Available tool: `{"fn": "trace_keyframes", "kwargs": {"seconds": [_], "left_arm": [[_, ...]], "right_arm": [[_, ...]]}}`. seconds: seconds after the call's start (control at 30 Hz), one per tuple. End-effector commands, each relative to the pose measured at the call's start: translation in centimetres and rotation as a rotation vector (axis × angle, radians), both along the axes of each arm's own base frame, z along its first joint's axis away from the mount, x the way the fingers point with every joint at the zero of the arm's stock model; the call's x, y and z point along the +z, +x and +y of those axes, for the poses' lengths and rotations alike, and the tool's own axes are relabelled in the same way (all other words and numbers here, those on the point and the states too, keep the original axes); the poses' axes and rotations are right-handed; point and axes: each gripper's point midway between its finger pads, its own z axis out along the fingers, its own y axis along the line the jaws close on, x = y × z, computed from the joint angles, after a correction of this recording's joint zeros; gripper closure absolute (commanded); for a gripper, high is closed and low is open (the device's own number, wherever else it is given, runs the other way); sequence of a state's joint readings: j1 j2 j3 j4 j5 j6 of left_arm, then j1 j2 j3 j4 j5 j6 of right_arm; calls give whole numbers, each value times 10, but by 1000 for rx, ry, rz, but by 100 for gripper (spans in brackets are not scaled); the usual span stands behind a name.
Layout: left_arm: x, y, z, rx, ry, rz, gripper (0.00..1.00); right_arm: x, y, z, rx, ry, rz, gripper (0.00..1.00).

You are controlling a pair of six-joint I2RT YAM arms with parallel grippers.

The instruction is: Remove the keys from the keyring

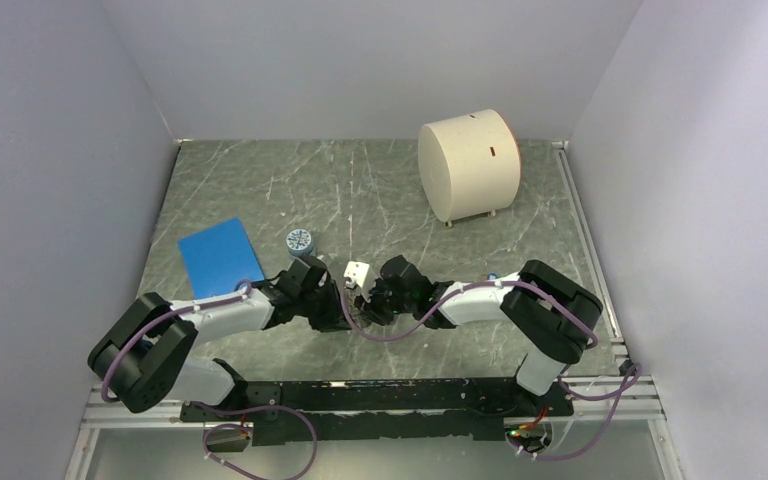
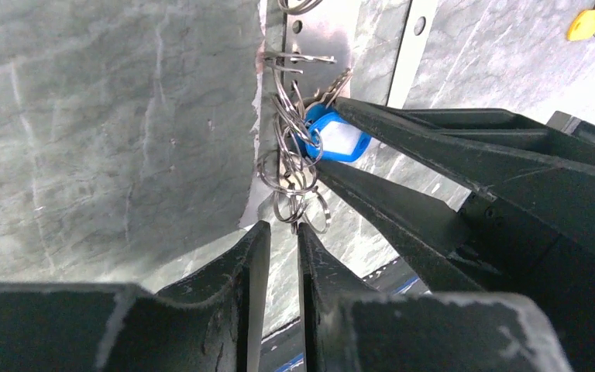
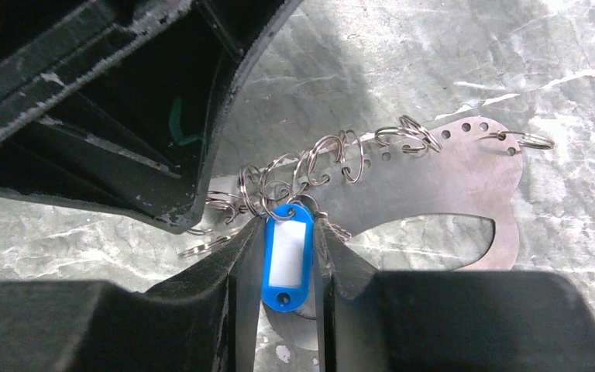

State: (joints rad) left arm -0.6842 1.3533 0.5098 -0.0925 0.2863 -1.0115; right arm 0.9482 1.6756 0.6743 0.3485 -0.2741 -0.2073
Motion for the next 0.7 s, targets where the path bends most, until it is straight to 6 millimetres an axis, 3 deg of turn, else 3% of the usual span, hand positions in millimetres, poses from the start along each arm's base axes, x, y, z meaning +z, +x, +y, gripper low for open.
{"fn": "trace_keyframes", "kwargs": {"seconds": [0.0, 0.17, 0.47, 0.67], "left_arm": [[4, -2, 8, 14, 20, -30, 76], [13, 0, 12, 0, 21, -87, 75], [46, 25, 8, -93, 49, -292, 72], [53, 34, 5, -139, 52, -381, 69]], "right_arm": [[12, 6, 7, -6, 37, -37, 83], [15, 5, 3, -25, 53, -35, 99], [39, 14, -1, -65, 128, -54, 100], [52, 13, 2, -53, 159, -61, 100]]}}
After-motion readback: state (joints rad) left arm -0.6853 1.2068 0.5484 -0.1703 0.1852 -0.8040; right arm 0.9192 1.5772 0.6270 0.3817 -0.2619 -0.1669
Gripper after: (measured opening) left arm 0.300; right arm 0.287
